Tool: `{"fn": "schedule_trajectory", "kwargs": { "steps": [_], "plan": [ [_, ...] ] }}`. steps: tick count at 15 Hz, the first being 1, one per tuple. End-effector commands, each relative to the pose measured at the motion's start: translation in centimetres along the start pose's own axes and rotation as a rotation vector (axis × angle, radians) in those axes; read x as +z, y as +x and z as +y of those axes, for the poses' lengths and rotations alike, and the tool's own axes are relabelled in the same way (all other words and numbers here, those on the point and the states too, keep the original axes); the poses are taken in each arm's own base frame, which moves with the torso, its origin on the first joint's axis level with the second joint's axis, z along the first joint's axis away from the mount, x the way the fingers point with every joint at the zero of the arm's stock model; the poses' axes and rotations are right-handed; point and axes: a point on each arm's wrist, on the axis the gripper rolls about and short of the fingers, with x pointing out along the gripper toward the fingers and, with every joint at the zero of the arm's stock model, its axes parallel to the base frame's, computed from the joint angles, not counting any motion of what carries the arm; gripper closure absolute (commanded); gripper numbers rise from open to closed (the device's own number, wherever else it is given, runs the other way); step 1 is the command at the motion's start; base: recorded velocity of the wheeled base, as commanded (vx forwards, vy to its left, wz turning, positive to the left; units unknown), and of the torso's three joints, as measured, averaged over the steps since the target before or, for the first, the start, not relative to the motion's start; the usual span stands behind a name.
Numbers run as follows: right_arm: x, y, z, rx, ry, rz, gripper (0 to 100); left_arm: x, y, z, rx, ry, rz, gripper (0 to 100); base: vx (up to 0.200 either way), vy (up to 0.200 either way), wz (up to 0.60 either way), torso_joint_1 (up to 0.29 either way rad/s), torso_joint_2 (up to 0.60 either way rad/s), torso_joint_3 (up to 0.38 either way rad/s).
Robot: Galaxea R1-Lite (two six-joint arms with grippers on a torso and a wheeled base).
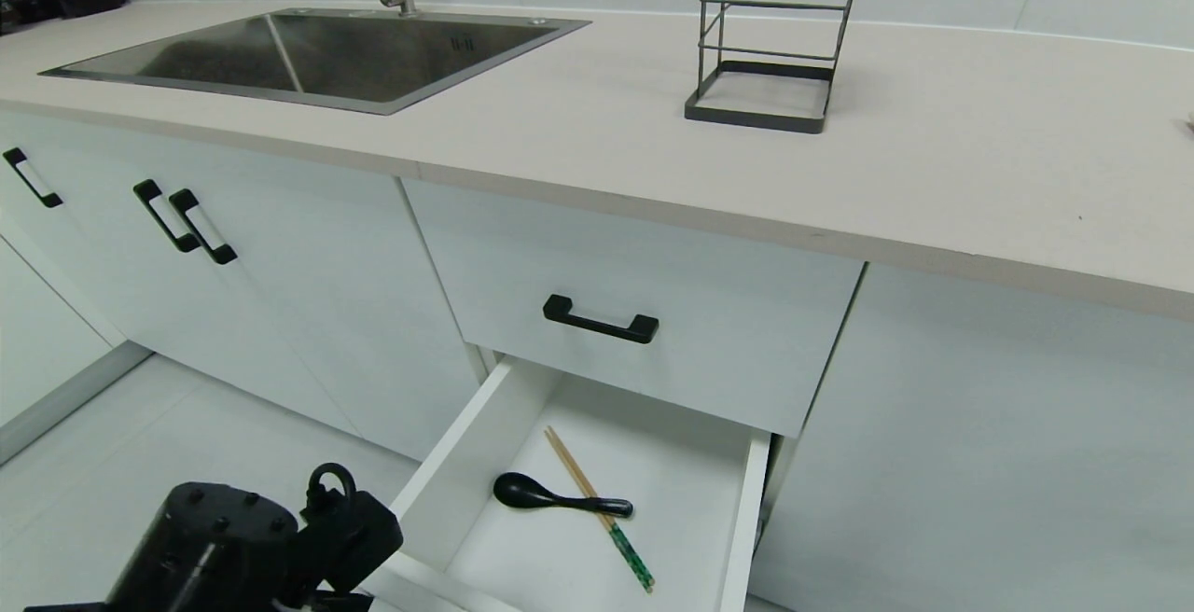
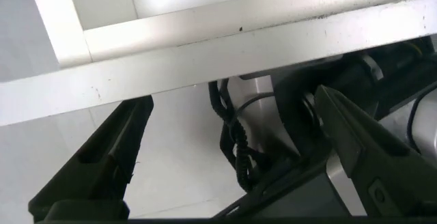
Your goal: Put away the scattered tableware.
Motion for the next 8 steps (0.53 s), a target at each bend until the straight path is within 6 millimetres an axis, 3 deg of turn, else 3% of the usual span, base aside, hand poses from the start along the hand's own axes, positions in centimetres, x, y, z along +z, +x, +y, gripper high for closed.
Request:
{"fn": "schedule_trajectory", "kwargs": {
  "steps": [1, 8],
  "plan": [
    [0.0, 0.0, 0.0, 0.000, -0.001, 0.002, 0, 0.2, 0.8, 0.0, 0.015, 0.000, 0.017, 0, 0.000, 0.000, 0.00, 0.000, 0.00, 0.000],
    [0.0, 0.0, 0.0, 0.000, -0.001, 0.002, 0, 1.9, 3.4, 0.1, 0.052, -0.002, -0.062, 0, 0.000, 0.000, 0.00, 0.000, 0.00, 0.000]
  ]
}}
